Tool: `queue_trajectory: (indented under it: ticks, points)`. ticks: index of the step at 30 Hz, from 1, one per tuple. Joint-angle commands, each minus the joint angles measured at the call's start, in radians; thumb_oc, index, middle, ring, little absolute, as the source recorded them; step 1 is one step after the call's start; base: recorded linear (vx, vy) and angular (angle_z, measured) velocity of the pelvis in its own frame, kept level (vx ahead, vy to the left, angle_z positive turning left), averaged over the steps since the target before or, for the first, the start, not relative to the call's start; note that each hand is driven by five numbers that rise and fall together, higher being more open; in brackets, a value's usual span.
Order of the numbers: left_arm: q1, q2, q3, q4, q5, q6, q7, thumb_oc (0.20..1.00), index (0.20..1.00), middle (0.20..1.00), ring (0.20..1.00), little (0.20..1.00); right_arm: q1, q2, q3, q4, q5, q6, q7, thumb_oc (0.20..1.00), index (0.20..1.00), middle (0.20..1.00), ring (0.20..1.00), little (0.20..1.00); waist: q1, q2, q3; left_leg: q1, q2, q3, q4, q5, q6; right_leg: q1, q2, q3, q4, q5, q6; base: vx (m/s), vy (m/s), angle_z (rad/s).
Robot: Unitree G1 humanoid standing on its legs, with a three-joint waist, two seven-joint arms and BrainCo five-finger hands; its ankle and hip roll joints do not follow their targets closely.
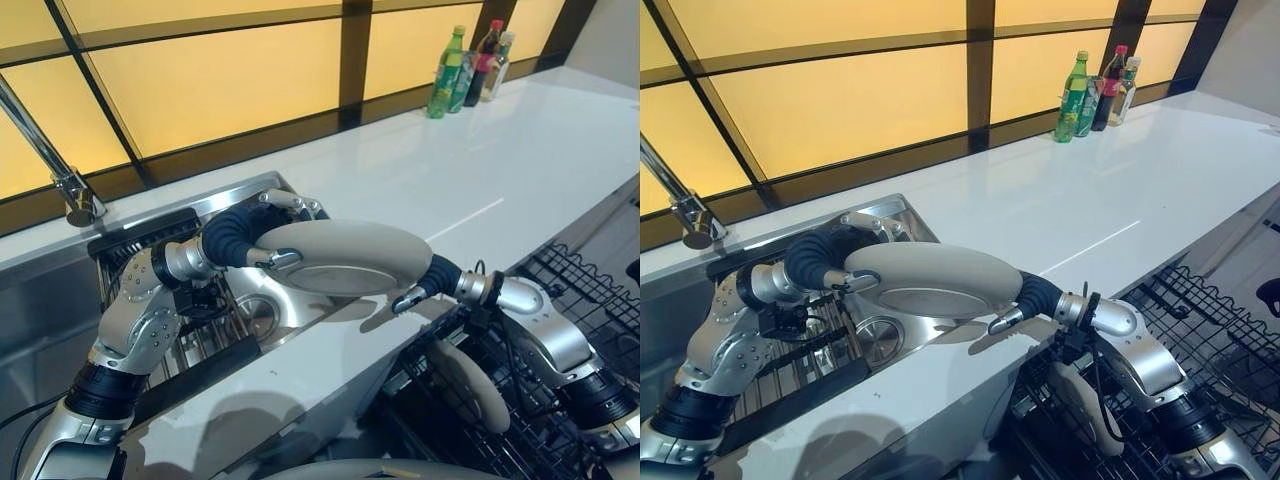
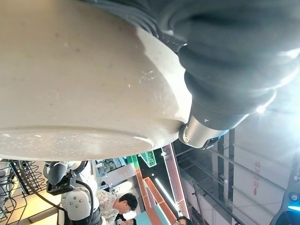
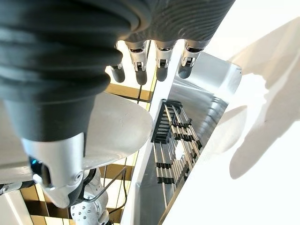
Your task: Pick up plates and place into dishwasher.
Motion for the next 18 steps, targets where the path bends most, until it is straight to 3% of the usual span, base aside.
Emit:
queue_trajectory:
  ticks: [1, 2, 4, 18]
  points:
    - [-0.012, -0.008, 0.049, -0.012, -0.077, -0.060, 0.003, 0.200, 0.200, 0.200, 0.200, 0.200, 0.014, 0.001, -0.053, -0.032, 0.019, -0.062, -0.009, 1.000, 1.000, 1.000, 1.000, 1.000, 0.002, 0.005, -0.063, -0.045, 0.020, -0.005, -0.011, -0.001, -0.005, -0.074, 0.007, 0.019, 0.157, -0.086, 0.016, 0.00, 0.000, 0.00]
    - [-0.011, -0.013, 0.051, -0.012, -0.077, -0.055, 0.001, 0.200, 0.200, 0.200, 0.200, 0.200, 0.013, 0.007, -0.053, -0.034, 0.030, -0.066, -0.008, 0.592, 0.592, 0.592, 0.592, 0.592, 0.001, 0.006, -0.063, -0.045, 0.021, -0.004, -0.011, 0.000, -0.005, -0.073, 0.007, 0.020, 0.156, -0.086, 0.015, 0.00, 0.000, 0.00]
    - [-0.011, -0.018, 0.049, -0.008, -0.075, -0.056, -0.003, 0.200, 0.200, 0.200, 0.200, 0.200, 0.009, 0.018, -0.054, -0.040, 0.072, -0.063, -0.003, 0.200, 0.200, 0.200, 0.200, 0.200, 0.001, 0.006, -0.063, -0.045, 0.022, -0.004, -0.011, 0.001, -0.004, -0.073, 0.009, 0.022, 0.155, -0.085, 0.014, 0.00, 0.000, 0.00]
    - [0.011, -0.085, 0.068, -0.008, -0.064, -0.016, -0.002, 0.200, 0.200, 0.200, 0.200, 0.200, 0.024, 0.170, -0.111, -0.069, 0.206, -0.167, -0.090, 0.200, 0.200, 0.200, 0.200, 0.200, -0.003, 0.014, -0.067, -0.048, 0.032, 0.017, -0.014, -0.001, -0.004, -0.071, 0.005, 0.029, 0.132, -0.075, 0.017, 0.00, 0.001, 0.00]
